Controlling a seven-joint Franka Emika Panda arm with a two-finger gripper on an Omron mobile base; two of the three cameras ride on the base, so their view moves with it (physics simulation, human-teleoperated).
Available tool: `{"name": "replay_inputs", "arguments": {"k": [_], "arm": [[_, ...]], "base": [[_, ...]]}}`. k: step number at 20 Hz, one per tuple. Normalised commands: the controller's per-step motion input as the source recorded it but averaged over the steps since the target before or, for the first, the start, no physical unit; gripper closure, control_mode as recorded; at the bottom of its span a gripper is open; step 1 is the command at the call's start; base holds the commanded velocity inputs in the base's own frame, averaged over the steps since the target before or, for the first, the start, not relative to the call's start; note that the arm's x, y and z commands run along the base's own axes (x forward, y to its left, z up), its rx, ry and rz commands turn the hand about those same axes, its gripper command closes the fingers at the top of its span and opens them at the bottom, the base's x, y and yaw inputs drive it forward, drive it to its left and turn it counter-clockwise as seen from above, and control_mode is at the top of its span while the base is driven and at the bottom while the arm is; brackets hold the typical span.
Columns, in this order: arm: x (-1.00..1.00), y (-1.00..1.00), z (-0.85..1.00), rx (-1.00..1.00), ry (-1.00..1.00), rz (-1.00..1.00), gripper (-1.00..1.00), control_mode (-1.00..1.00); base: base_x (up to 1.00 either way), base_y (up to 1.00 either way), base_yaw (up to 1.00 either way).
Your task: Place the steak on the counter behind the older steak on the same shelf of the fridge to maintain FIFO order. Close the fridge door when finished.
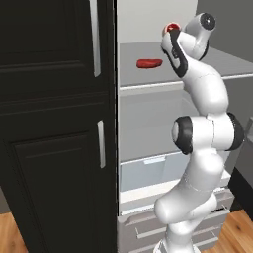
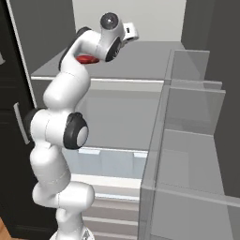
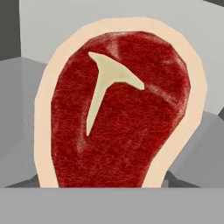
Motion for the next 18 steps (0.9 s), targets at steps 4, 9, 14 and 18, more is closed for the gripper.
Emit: {"name": "replay_inputs", "arguments": {"k": [4,9,14,18], "arm": [[0.76,0.0,0.0,0.01,0.03,0.0,1.0,-1.0],[0.78,0.0,-0.09,0.0,0.15,0.0,1.0,-1.0],[0.8,0.0,-0.03,0.01,0.09,0.01,1.0,-1.0],[0.66,0.01,-0.02,0.02,0.04,0.05,1.0,-1.0]], "base": [[0.0,0.0,0.0],[0.0,0.0,0.0],[0.0,0.0,0.0],[0.0,0.0,0.0]]}}
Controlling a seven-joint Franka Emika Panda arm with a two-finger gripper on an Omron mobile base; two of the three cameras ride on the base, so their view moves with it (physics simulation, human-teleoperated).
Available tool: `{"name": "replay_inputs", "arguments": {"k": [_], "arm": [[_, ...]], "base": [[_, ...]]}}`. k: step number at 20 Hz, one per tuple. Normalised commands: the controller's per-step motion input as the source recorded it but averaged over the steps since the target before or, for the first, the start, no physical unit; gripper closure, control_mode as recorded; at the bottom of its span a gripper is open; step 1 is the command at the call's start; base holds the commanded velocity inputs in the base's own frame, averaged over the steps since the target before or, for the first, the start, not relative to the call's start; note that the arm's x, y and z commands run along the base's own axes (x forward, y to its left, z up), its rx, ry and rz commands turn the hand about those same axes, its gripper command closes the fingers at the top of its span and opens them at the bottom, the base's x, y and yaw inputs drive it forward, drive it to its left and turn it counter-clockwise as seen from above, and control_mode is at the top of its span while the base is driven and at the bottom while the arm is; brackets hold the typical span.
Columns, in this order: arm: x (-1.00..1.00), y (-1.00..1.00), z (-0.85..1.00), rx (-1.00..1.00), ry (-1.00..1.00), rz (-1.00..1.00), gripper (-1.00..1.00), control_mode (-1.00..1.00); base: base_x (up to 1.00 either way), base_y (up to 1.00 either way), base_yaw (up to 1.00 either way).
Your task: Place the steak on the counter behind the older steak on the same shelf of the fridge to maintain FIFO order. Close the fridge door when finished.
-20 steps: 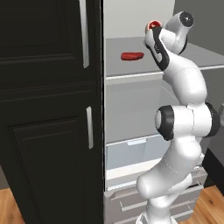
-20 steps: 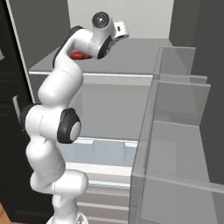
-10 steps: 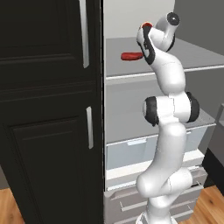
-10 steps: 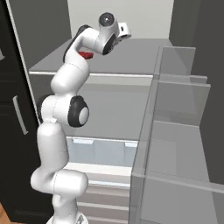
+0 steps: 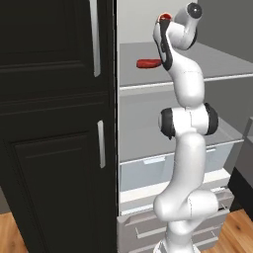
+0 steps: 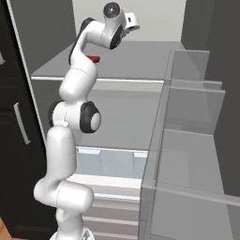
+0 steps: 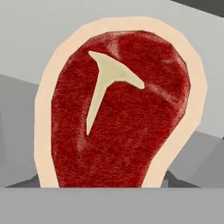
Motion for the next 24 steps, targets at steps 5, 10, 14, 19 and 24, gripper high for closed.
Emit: {"name": "replay_inputs", "arguments": {"k": [5,10,14,19,24], "arm": [[0.08,0.24,-0.5,0.0,0.0,0.05,-1.0,-1.0],[-0.23,0.37,-0.74,0.0,0.0,0.03,-1.0,-1.0],[-0.01,0.15,-0.16,0.0,0.0,0.0,-1.0,-1.0],[0.0,0.03,-0.02,0.0,-0.01,0.0,-1.0,-1.0],[-0.22,0.0,0.2,0.0,-0.11,0.0,-1.0,-1.0]], "base": [[0.0,0.0,0.0],[0.0,0.0,0.0],[0.0,0.0,0.0],[0.0,0.0,0.0],[0.0,0.0,0.0]]}}
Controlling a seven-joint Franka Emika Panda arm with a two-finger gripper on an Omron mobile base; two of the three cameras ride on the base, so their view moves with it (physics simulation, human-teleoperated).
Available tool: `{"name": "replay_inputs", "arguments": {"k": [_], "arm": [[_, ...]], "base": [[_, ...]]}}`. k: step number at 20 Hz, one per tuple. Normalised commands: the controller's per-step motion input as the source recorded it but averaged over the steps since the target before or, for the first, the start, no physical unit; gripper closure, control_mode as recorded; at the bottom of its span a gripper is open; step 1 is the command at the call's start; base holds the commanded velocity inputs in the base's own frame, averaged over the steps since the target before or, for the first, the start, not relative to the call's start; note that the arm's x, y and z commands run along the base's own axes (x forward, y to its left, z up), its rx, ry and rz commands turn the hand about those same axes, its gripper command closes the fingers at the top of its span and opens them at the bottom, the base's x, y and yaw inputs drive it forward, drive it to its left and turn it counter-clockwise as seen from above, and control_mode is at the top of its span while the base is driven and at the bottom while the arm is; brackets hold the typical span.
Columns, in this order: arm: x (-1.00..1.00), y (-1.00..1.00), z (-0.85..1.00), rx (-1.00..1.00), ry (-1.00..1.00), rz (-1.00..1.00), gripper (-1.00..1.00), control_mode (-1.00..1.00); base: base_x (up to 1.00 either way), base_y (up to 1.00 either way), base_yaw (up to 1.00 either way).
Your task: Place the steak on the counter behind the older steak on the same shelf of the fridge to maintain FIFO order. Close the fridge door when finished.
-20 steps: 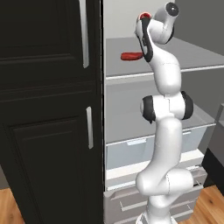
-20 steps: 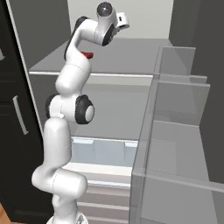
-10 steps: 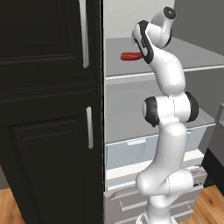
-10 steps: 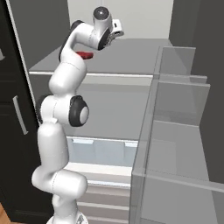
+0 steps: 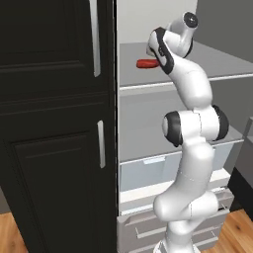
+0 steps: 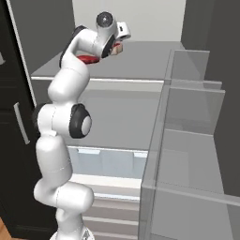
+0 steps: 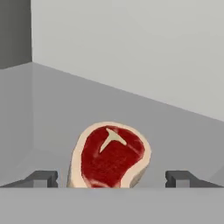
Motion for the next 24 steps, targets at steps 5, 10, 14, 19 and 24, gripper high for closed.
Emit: {"name": "replay_inputs", "arguments": {"k": [5,10,14,19,24], "arm": [[-0.95,0.0,0.31,0.03,-0.13,0.0,-1.0,-1.0],[-1.0,0.0,0.04,0.09,-0.1,0.0,-1.0,-1.0],[-1.0,0.0,-0.16,0.15,-0.14,0.0,-1.0,-1.0],[-1.0,0.0,-0.01,0.18,-0.03,-0.01,-1.0,-1.0],[-1.0,0.0,0.0,0.16,0.0,-0.03,-1.0,-1.0]], "base": [[0.0,0.0,0.0],[0.0,0.0,0.0],[0.0,0.0,0.0],[0.0,0.0,0.0],[0.0,0.0,0.0]]}}
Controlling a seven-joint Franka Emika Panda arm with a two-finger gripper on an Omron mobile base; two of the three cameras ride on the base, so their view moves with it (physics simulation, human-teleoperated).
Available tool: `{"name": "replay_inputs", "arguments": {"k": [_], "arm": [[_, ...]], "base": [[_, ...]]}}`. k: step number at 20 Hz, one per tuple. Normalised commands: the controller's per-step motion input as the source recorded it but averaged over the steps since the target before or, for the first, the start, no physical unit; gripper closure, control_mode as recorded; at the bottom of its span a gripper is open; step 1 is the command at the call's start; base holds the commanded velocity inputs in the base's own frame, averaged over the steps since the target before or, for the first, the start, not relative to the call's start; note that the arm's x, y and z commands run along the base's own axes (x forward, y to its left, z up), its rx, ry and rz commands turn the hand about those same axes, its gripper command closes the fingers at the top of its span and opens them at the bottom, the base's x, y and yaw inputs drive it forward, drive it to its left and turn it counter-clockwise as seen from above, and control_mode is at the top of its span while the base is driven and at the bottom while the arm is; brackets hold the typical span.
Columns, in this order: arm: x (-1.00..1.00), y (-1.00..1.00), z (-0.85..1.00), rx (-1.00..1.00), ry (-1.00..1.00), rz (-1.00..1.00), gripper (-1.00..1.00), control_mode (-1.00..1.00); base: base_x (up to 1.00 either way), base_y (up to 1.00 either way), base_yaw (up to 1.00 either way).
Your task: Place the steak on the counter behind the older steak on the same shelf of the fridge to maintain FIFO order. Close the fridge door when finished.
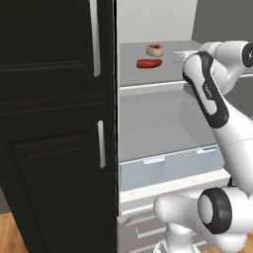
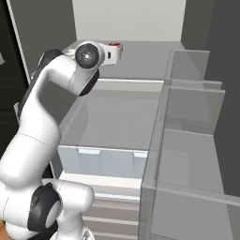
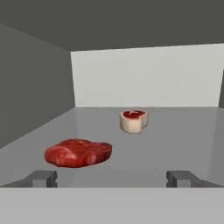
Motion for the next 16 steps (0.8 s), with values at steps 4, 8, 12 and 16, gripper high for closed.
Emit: {"name": "replay_inputs", "arguments": {"k": [4,8,12,16], "arm": [[-1.0,0.0,0.0,0.13,0.0,-0.05,-1.0,-1.0],[-1.0,0.04,0.0,0.07,0.05,-0.08,-1.0,-1.0],[-0.65,0.17,-0.27,0.0,0.14,-0.04,-1.0,-1.0],[-0.04,0.0,-0.18,0.0,0.07,0.0,-1.0,-1.0]], "base": [[0.0,0.0,0.0],[0.0,0.0,0.0],[0.0,0.0,0.0],[0.0,0.0,0.0]]}}
